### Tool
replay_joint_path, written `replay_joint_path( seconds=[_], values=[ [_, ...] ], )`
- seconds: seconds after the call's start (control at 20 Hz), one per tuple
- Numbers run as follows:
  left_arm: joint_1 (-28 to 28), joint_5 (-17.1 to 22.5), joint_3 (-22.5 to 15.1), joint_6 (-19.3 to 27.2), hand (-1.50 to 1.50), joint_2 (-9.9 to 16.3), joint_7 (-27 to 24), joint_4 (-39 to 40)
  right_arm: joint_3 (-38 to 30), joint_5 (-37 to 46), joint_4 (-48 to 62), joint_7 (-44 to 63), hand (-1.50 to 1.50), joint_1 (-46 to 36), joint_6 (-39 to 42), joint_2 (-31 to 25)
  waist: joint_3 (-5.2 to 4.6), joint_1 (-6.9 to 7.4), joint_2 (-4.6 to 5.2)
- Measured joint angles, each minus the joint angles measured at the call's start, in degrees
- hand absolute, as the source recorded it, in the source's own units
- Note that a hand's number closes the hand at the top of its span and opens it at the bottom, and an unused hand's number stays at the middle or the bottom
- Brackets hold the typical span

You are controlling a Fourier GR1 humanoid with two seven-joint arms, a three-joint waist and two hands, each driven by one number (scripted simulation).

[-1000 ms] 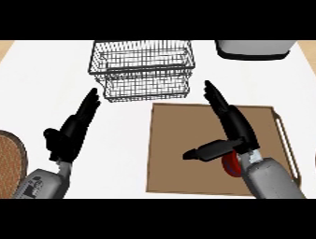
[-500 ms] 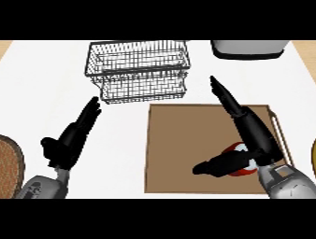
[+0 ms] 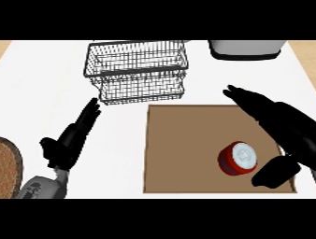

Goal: Pick the can from the tray and place it in the tiered basket

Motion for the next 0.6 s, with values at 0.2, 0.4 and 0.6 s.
replay_joint_path(
  seconds=[0.2,0.4,0.6],
  values=[
    [0.12,0.15,0.21,-0.65,0.0,-0.25,-0.44,0.39,1.03,-4.25,-7.57,11.5,-1.5,-2.98,9.44,-4.09,0.11,0.24,0.19],
    [-0.18,-0.27,0.67,-0.93,0.0,-0.41,0.24,-0.43,1.42,-8.21,-14.19,21.77,-1.5,-3.17,13.72,-4.05,0.25,0.68,0.44],
    [-1.3,-0.73,1.8,-2.03,0.0,-0.73,0.0,1.03,1.74,-8.66,-17.23,25.76,-1.5,-2.47,13.6,-2.3,0.33,0.9,0.63]
  ],
)
